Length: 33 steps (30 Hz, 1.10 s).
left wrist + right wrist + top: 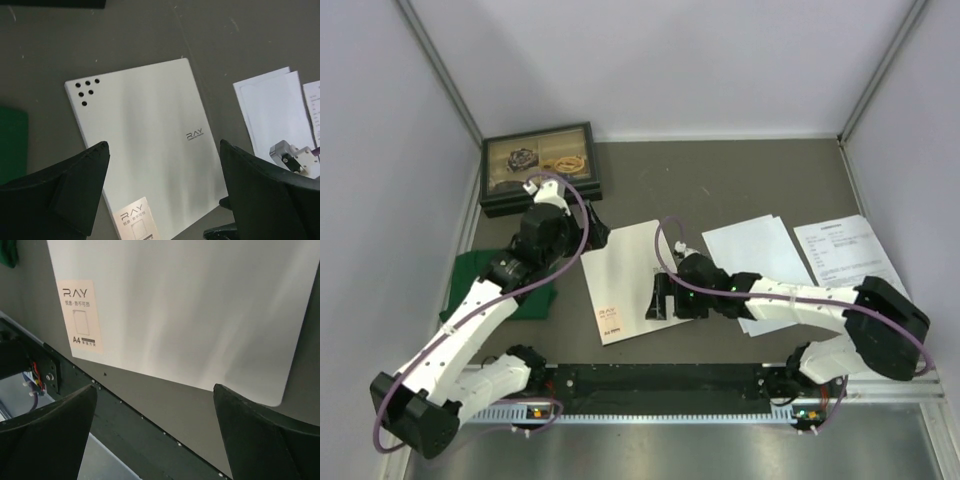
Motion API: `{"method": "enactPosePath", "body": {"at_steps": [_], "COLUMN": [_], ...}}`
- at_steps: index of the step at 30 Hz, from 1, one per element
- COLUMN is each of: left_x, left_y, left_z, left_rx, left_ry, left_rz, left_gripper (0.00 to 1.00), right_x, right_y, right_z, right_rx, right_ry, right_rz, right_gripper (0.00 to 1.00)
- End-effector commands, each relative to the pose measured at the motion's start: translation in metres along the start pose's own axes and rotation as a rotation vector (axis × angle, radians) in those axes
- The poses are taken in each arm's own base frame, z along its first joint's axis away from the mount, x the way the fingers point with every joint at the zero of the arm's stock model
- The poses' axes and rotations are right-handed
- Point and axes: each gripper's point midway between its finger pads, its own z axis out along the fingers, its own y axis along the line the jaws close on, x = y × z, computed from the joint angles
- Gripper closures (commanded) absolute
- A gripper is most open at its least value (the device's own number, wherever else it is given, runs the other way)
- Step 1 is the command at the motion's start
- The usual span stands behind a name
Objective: Put the files into the folder
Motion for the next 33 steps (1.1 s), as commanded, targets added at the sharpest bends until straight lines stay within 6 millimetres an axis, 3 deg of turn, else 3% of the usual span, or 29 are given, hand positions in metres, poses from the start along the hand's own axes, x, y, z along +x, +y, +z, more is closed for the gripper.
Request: {"method": "enactPosePath", "body": {"at_steps": [1,4,6,9,11,12,13,15,18,19,20,21,22,28,33], "left_x": [0.043,0.084,0.102,0.123,0.139,0.14,0.155,0.167,0.198,0.2,0.206,0.222,0.221,0.262,0.281], "left_y": [0.033,0.046,0.052,0.039,0.024,0.025,0.021,0.018,0.015,0.001,0.008,0.007,-0.003,-0.022,-0.013], "left_z": [0.019,0.021,0.019,0.01,0.001,-0.001,-0.007,-0.011,-0.018,-0.023,-0.03,-0.032,-0.032,-0.045,-0.036], "left_rx": [-0.145,-0.184,-0.212,-0.2,-0.168,-0.189,-0.183,-0.194,-0.27,-0.258,-0.311,-0.328,-0.333,-0.354,-0.379], "left_ry": [0.123,0.253,0.278,0.274,0.295,0.277,0.314,0.326,0.362,0.33,0.347,0.367,0.34,0.325,0.354], "left_rz": [-0.036,-0.008,0.039,0.151,0.237,0.272,0.337,0.394,0.547,0.606,0.649,0.739,0.77,1.05,1.158], "left_gripper": [0.1,0.16,0.18,0.19,0.21,0.22,0.22,0.26,0.27,0.28,0.28,0.3,0.31,0.34,0.33], "right_x": [0.001,0.002,0.003,-0.014,-0.023,-0.033,-0.03,-0.049,-0.062,-0.067,-0.067,-0.071,-0.074,-0.073,-0.065], "right_y": [0.022,-0.005,-0.025,-0.041,-0.062,-0.062,-0.071,-0.083,-0.099,-0.101,-0.104,-0.109,-0.11,-0.118,-0.119], "right_z": [0.017,0.017,0.009,-0.006,-0.018,-0.03,-0.035,-0.054,-0.076,-0.082,-0.087,-0.091,-0.097,-0.095,-0.09], "right_rx": [-0.073,0.04,0.135,0.21,0.267,0.248,0.253,0.239,0.253,0.257,0.268,0.279,0.281,0.263,0.248], "right_ry": [-0.007,-0.037,-0.037,-0.099,-0.127,-0.169,-0.166,-0.24,-0.295,-0.31,-0.312,-0.327,-0.343,-0.333,-0.313], "right_rz": [0.108,0.064,0.014,-0.029,-0.009,0.008,0.024,0.076,0.102,0.092,0.088,0.098,0.09,0.121,0.136], "right_gripper": [0.01,0.01,0.01,0.01,0.01,0.01,0.01,0.01,0.01,0.01,0.01,0.01,0.01,0.01,0.01]}}
